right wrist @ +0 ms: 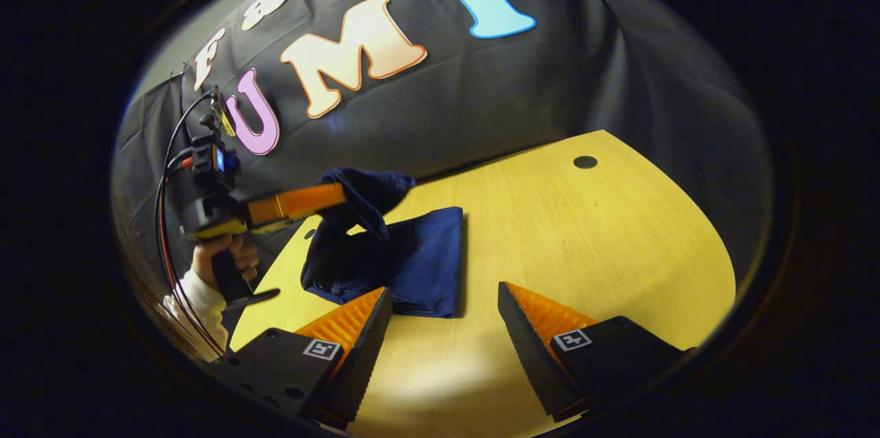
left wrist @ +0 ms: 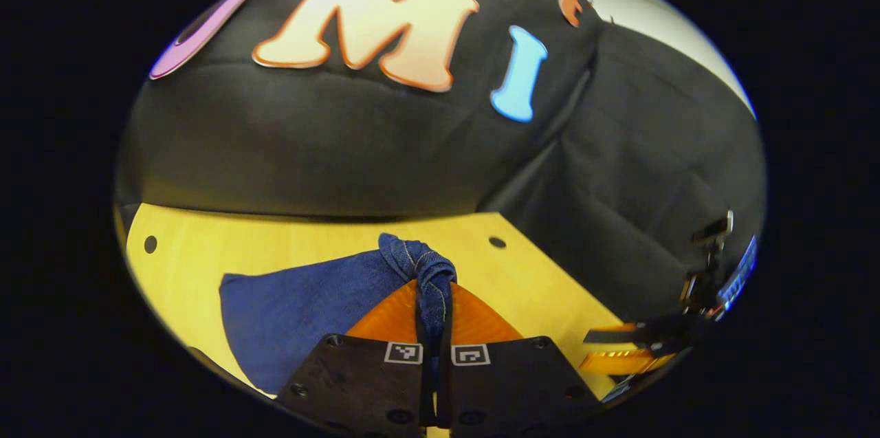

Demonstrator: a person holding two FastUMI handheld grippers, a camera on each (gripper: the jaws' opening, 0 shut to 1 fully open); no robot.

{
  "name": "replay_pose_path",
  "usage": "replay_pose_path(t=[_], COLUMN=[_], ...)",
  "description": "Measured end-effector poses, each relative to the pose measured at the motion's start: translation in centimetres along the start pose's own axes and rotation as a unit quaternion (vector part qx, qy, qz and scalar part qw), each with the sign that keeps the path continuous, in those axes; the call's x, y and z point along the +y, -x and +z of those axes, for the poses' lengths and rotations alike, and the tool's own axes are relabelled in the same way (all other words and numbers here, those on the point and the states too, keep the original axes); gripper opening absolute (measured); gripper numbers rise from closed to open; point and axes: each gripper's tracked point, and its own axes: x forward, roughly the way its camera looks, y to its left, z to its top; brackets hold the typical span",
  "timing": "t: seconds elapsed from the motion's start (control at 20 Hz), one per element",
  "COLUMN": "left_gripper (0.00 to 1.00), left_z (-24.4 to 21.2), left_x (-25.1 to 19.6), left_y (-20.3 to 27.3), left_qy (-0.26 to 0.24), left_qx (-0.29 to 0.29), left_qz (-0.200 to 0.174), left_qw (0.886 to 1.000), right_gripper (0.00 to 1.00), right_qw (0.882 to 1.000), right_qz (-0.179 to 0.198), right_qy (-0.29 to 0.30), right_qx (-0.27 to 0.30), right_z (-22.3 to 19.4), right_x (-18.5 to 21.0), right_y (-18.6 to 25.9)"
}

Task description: Grasp the waist and the cuffs of the jeans and fold them to make the two legs overlap; first hold the waist and fold one-third of the jeans toward the cuffs, then hold the cuffs and fold the remaining one-third in the same direction to finish folding.

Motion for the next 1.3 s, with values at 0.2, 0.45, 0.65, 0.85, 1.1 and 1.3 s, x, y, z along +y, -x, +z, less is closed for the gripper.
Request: replay_pose_path(t=[0.2,0.45,0.65,0.85,1.1,1.3], left_gripper=[0.01,0.17,0.68,0.87,0.87,0.87], left_z=[-8.1,-9.7,-6.6,-4.8,-6.1,-7.2], left_x=[-0.2,-0.4,-1.1,2.2,5.8,7.3], left_y=[-0.6,-0.4,5.7,14.5,20.7,22.4], left_qy=[-0.077,-0.066,-0.034,-0.034,-0.017,0.013], left_qx=[0.059,0.071,0.022,-0.008,-0.015,-0.017], left_qz=[0.059,0.118,0.138,0.205,0.237,0.233], left_qw=[0.994,0.988,0.99,0.978,0.971,0.972], right_gripper=[0.96,0.96,0.96,0.96,0.98,0.98], right_qw=[1.0,0.999,1.0,0.999,0.998,0.998], right_qz=[0.003,0.012,0.017,0.028,0.032,0.022], right_qy=[0.007,0.018,0.018,0.006,0.007,0.025], right_qx=[0.014,0.024,0.009,-0.018,-0.046,-0.059], right_z=[-0.9,-1.7,-1.0,0.0,1.0,1.1], right_x=[-1.3,-0.7,1.4,5.1,9.2,11.3], right_y=[0.4,0.6,1.2,2.1,3.4,4.8])
